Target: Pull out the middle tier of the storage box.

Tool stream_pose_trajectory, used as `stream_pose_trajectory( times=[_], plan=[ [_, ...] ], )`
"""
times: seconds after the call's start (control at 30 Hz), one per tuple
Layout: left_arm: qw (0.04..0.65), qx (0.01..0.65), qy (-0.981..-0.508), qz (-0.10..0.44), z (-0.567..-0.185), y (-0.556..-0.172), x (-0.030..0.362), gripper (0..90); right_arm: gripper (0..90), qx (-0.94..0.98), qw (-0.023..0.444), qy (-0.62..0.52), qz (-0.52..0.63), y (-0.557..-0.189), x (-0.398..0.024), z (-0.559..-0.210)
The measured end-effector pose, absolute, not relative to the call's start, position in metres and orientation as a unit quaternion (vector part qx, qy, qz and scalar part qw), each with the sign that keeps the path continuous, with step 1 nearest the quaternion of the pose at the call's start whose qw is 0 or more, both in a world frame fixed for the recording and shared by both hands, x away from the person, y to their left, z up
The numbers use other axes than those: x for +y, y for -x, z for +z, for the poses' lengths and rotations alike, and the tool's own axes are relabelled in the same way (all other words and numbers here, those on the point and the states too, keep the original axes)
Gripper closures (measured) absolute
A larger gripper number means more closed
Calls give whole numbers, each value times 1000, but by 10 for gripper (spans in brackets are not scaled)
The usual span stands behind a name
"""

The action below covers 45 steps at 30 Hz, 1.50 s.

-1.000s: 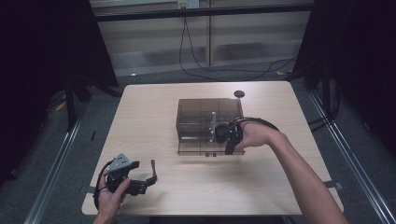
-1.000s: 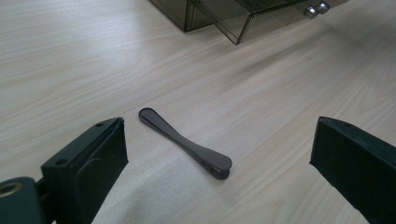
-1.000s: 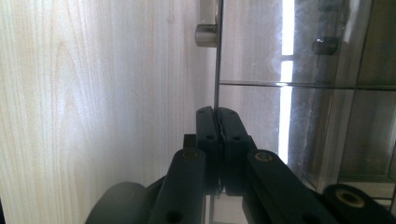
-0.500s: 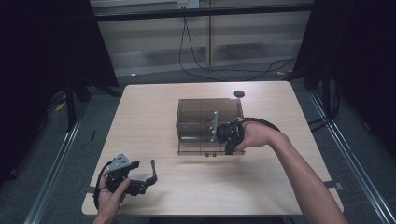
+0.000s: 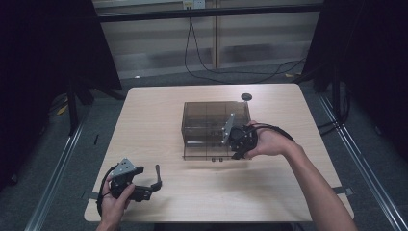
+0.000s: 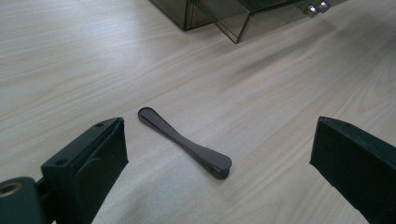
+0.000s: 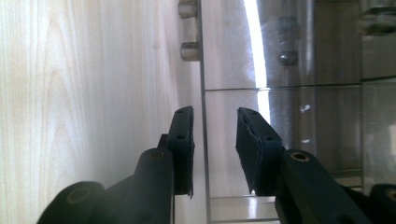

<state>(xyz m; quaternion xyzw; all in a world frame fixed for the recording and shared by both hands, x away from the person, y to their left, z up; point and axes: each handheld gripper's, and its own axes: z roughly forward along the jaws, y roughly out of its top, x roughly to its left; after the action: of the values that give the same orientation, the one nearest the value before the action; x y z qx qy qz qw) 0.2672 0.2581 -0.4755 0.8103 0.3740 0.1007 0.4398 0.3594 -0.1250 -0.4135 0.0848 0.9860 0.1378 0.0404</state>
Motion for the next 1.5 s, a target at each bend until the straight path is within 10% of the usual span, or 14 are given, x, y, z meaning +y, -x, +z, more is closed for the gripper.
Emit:
stream_pose_trajectory(
  times=[1.5],
  plan=[
    [438, 379, -809, 103, -476, -267, 257, 38, 410, 876, 187, -282, 344, -299, -193, -421]
  ],
)
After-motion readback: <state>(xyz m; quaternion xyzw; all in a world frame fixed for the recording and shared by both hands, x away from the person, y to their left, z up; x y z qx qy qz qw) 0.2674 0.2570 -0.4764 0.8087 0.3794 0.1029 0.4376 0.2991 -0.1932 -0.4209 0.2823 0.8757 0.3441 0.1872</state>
